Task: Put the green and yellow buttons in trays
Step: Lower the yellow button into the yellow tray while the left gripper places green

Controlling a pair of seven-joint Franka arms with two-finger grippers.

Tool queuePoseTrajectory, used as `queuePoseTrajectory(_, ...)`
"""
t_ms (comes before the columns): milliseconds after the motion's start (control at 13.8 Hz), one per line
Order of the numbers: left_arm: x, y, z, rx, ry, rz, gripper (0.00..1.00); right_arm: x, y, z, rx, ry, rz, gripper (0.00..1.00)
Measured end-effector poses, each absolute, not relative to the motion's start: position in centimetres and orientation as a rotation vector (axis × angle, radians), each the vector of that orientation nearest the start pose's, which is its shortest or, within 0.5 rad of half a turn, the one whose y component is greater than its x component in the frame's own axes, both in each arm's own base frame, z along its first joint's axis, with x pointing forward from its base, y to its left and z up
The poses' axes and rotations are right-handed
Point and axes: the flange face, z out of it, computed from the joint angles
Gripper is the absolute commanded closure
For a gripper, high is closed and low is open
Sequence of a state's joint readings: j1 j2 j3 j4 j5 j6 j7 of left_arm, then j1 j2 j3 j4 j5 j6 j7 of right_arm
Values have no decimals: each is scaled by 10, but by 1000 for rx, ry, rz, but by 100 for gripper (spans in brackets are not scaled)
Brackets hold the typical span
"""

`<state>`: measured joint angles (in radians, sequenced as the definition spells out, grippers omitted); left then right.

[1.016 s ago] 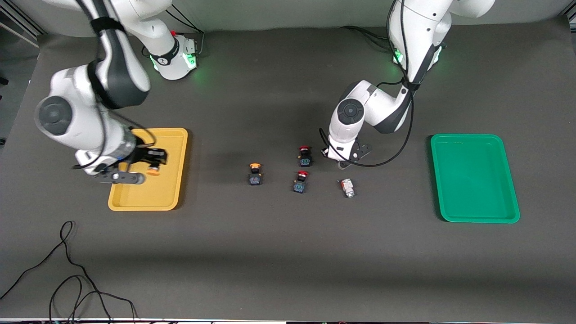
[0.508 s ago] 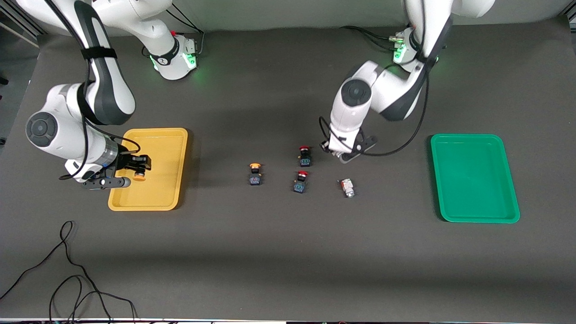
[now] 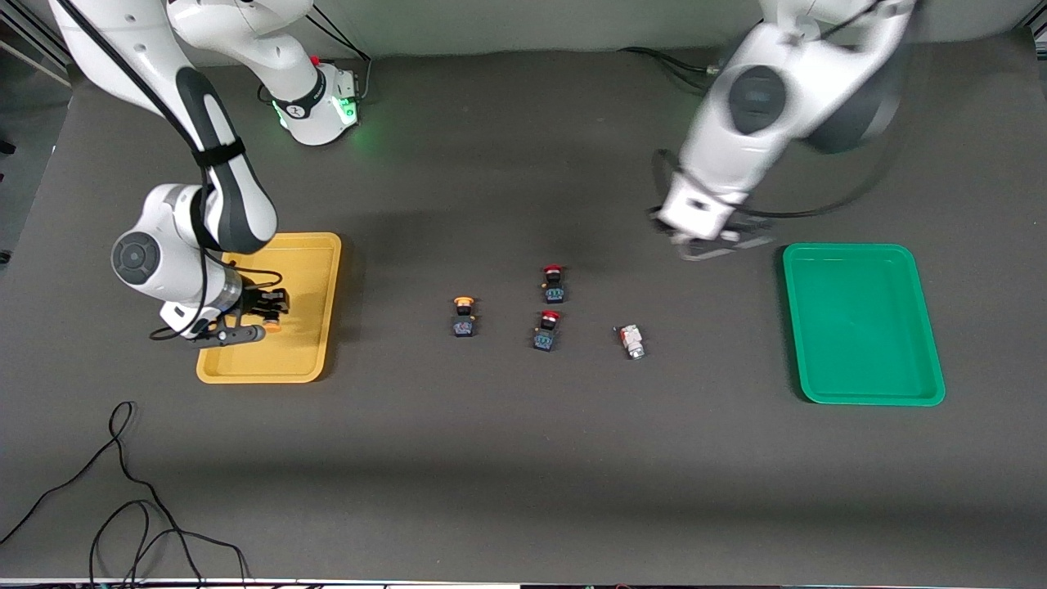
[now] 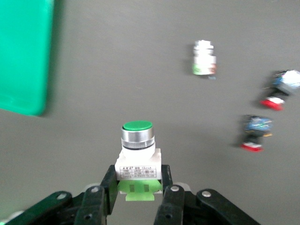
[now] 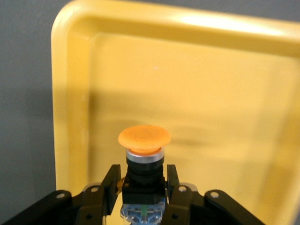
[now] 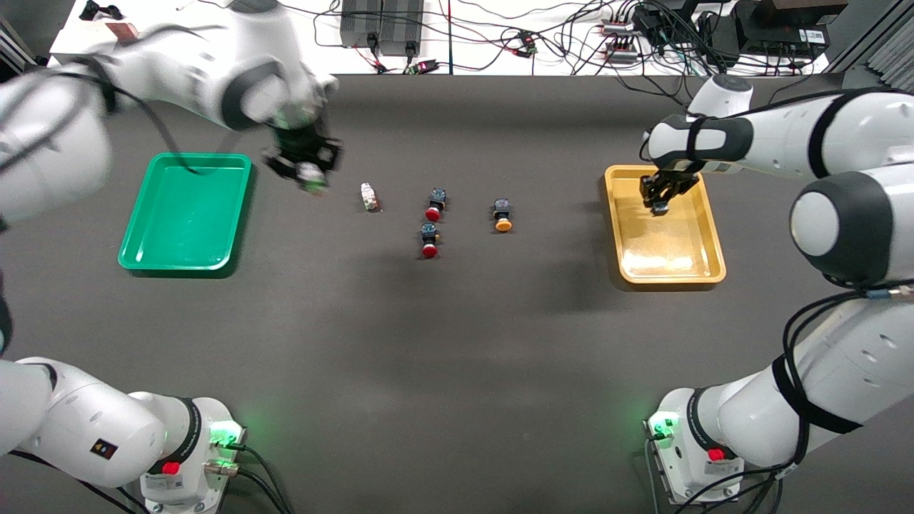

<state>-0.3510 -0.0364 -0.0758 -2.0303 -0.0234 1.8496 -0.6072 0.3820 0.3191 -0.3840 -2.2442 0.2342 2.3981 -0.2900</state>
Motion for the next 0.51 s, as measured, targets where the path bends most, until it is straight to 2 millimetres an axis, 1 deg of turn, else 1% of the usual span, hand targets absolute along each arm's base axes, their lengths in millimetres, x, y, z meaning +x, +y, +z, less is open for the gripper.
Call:
queuePoseTrajectory(73,492,-172,457,-3077,-224,237,100,527,-3,212,-3051,-192,205,100)
queuePoseTrajectory(145,504,-119,459,-3095,-155,256,100,525,-4,202,-3032,-204,212,100)
queuePoseTrajectory(218,513,-69,457,-3113,-78,269,100,525,-4,195,-3028,-209,216,100)
queuePoseTrajectory(290,518,-22,452,-3125,0,283,100,524,-4,191,-3030,-211,221,100)
queuePoseTrajectory(363,521,15,445,-3126,63,292,100,525,-4,189,-3033,-212,223,57)
queuePoseTrajectory(435,524,40,435,-3125,106,290,100,525,-4,188,-3035,-211,222,46)
queuePoseTrajectory(508,527,56,422,-3127,136,290,100,525,-4,188,-3035,-211,220,26)
